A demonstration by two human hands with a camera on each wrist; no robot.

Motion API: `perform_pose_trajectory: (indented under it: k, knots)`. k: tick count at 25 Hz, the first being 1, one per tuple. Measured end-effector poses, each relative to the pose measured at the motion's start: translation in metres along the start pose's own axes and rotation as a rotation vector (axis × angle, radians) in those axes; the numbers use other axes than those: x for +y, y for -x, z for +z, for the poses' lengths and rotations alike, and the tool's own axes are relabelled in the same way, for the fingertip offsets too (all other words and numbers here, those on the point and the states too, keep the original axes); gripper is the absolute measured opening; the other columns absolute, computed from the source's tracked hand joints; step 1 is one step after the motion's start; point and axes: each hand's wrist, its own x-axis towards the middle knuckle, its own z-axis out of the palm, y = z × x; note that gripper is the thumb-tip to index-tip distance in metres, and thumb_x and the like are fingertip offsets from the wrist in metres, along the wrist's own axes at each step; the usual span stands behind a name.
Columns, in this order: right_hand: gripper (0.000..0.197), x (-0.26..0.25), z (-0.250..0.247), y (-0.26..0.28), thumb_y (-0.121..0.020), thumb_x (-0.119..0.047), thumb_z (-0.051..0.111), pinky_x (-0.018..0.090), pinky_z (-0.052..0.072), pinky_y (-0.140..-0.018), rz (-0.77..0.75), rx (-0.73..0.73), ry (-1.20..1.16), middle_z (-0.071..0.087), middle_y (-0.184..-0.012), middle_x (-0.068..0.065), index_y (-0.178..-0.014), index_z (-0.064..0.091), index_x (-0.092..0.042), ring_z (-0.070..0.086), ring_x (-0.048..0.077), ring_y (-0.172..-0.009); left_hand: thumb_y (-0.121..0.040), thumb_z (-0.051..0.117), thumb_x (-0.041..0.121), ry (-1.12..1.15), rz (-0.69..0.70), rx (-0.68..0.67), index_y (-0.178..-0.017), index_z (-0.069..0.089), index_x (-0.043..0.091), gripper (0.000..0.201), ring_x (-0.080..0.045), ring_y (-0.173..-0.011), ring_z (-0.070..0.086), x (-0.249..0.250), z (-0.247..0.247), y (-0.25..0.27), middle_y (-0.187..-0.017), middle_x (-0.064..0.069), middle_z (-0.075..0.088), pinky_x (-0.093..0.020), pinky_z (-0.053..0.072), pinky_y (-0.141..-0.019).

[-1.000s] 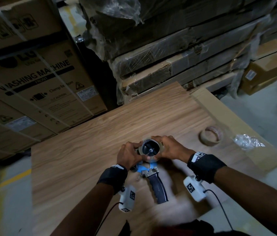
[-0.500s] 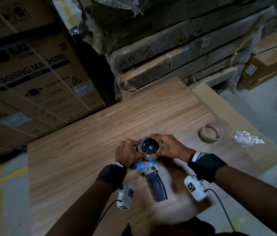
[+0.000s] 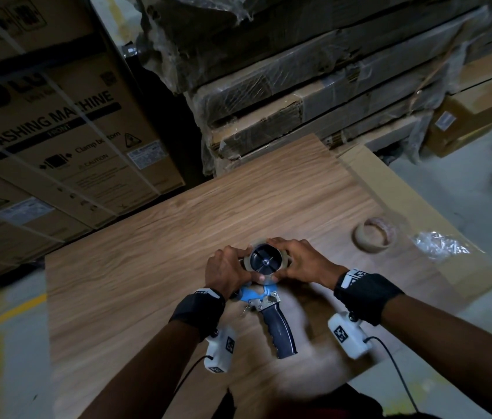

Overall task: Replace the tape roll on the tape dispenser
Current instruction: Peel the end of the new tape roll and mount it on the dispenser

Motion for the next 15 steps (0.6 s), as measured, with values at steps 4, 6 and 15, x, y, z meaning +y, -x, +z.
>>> perform_pose_trajectory:
  k: [4, 6, 15]
  knots:
    - [0.098, 0.001, 0.001, 0.001, -0.064, -0.028, 0.097, 0.039, 0.033, -0.124, -0.015, -0.013, 0.006, 0.053, -0.155, 0.002, -0.149, 0.052, -0.009, 0.048, 0.017, -0.144, -0.042, 0.086, 0.066, 0.017, -0.009, -0.004, -0.126, 0.066, 0.035, 0.092, -0.021, -0.105, 0.068, 0.000, 0.002, -0.001, -0.108, 0.002, 0.077, -0.039, 0.055, -0.090]
    - [0.099, 0.003, 0.003, 0.001, -0.063, -0.030, 0.097, 0.040, 0.035, -0.123, -0.018, -0.015, -0.003, 0.053, -0.155, 0.002, -0.149, 0.052, -0.010, 0.048, 0.016, -0.144, -0.041, 0.086, 0.066, 0.009, -0.022, 0.000, -0.127, 0.066, 0.034, 0.094, -0.022, -0.108, 0.067, 0.001, 0.003, -0.002, -0.111, 0.001, 0.076, -0.039, 0.054, -0.092]
    - [0.104, 0.010, 0.005, 0.000, -0.065, -0.031, 0.096, 0.040, 0.033, -0.125, -0.008, -0.026, -0.006, 0.045, -0.161, 0.004, -0.153, 0.046, -0.009, 0.041, 0.016, -0.149, -0.042, 0.088, 0.064, -0.012, -0.034, -0.003, -0.127, 0.066, 0.034, 0.093, -0.023, -0.111, 0.064, 0.003, 0.004, -0.001, -0.117, -0.002, 0.073, -0.041, 0.052, -0.094]
